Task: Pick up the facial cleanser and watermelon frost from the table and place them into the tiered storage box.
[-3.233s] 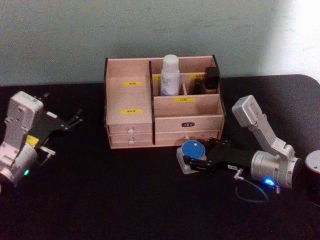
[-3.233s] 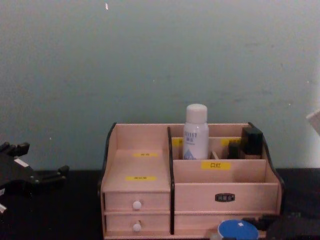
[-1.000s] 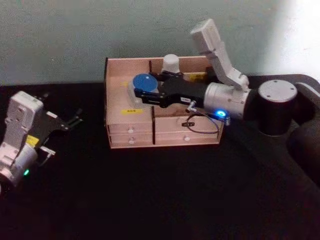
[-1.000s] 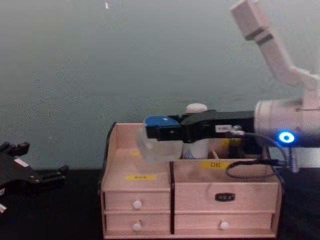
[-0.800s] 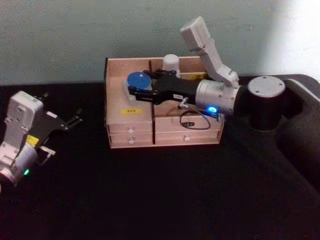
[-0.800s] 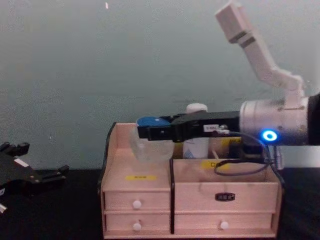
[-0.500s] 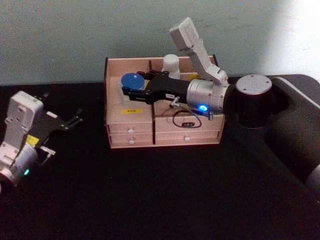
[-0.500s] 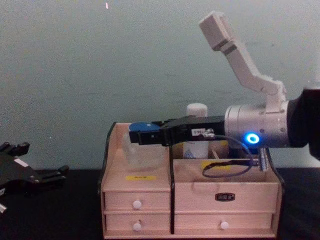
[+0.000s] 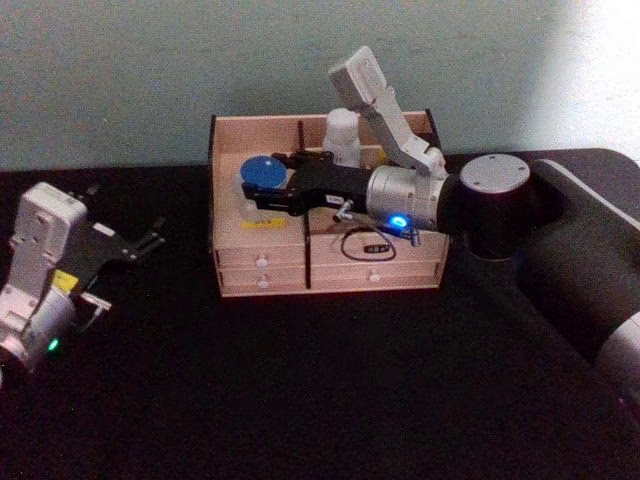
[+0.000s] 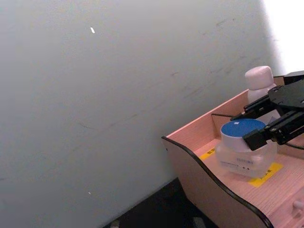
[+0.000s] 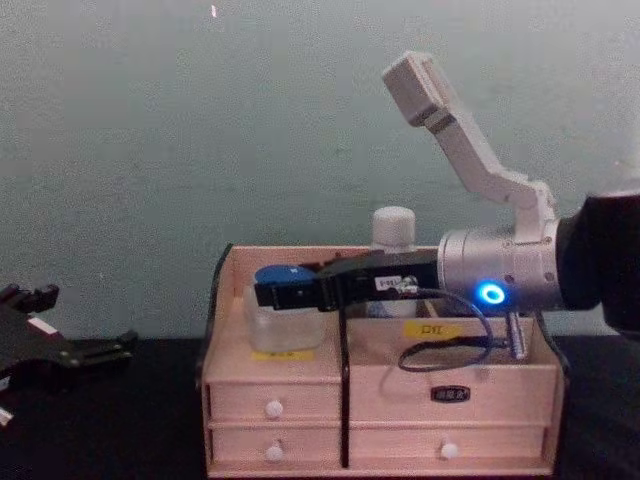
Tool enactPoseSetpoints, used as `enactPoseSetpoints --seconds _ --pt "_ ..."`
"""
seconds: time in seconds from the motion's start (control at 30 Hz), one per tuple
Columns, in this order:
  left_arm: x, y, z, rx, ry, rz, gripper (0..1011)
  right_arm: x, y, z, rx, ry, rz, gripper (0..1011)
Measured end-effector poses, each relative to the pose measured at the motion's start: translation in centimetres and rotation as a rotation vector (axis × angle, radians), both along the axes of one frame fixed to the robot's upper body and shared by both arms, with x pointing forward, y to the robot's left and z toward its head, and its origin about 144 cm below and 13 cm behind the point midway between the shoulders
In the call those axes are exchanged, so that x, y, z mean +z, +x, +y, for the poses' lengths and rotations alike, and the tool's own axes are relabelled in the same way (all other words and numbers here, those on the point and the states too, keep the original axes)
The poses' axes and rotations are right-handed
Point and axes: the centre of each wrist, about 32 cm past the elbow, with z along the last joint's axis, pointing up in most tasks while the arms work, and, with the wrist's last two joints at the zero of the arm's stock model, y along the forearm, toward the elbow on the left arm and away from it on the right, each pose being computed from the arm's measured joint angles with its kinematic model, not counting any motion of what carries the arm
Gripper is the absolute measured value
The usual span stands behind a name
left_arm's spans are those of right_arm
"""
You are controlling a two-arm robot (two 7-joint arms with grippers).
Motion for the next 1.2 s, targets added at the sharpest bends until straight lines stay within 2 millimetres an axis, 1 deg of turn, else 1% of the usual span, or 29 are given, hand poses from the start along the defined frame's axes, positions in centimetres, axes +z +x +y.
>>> enactPoseSetpoints --seconds 0.57,0.63,0.7,0.93,1.2 --pt "0.0 0.0 0.0 0.0 0.0 0.0 1001 -0.11 0.01 0.03 -0.001 -0.009 0.001 729" --pt "0.0 0.0 0.0 0.0 0.0 0.0 1001 -0.11 0.01 0.03 -0.001 -0.008 0.002 759" --pt "0.0 0.0 0.0 0.0 0.0 0.0 1001 -0.1 0.01 0.03 -0.001 -0.008 0.002 828" --pt "0.0 0.0 0.0 0.0 0.0 0.0 1001 -0.09 0.01 0.03 -0.001 -0.007 0.003 1000" --pt "0.0 0.0 0.0 0.0 0.0 0.0 1001 -0.08 0.02 0.03 -0.001 -0.007 0.003 1002"
